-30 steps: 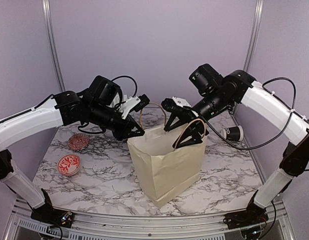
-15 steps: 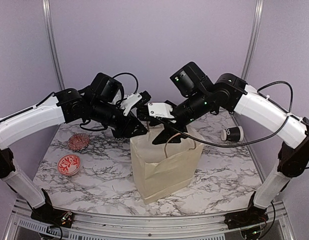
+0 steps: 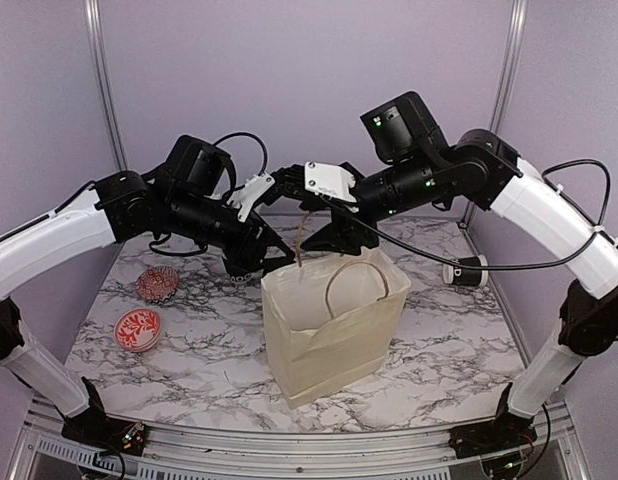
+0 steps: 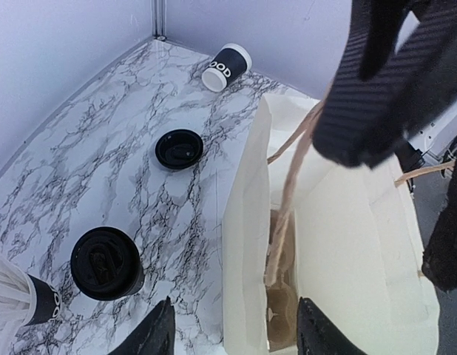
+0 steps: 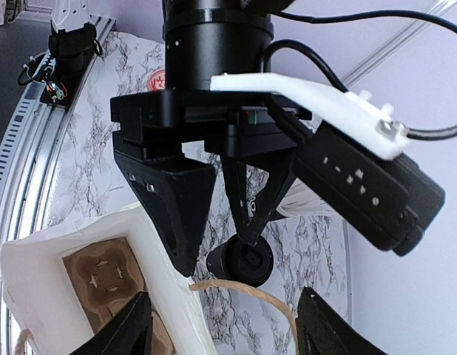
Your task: Pack the takeout coffee
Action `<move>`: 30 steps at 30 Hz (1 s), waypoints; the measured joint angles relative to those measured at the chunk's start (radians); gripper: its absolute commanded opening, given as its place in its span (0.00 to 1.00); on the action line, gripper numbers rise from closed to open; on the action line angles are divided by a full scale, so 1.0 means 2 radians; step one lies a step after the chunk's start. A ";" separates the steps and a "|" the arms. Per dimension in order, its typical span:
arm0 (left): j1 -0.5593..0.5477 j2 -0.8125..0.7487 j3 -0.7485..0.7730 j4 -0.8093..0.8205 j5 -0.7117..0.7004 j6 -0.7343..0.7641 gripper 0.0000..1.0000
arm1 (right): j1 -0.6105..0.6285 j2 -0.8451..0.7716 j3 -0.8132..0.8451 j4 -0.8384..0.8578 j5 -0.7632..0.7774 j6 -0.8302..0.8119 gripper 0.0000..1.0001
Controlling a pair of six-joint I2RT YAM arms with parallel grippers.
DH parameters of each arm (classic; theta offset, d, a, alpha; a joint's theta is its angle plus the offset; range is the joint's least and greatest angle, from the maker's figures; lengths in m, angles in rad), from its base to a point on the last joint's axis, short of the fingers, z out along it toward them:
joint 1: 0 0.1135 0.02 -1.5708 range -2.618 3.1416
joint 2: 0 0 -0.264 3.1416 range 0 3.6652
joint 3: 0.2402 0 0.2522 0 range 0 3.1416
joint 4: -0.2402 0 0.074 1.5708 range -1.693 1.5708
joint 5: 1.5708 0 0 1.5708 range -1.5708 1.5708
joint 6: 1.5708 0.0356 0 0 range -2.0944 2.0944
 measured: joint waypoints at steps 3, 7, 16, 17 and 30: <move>0.000 -0.023 0.000 0.001 0.005 -0.003 0.60 | -0.005 -0.011 0.008 -0.001 -0.013 0.004 0.69; 0.000 -0.054 -0.002 0.005 0.008 -0.007 0.61 | -0.025 -0.029 0.010 -0.001 -0.031 0.006 0.74; 0.000 -0.098 -0.054 0.007 -0.010 -0.014 0.61 | -0.086 -0.051 -0.063 0.003 -0.042 0.002 0.67; 0.000 -0.099 -0.059 0.007 -0.012 -0.014 0.60 | -0.086 -0.049 -0.071 0.003 -0.042 0.001 0.63; 0.000 -0.099 -0.069 0.007 -0.039 -0.032 0.61 | -0.086 -0.036 -0.078 0.003 -0.053 -0.004 0.10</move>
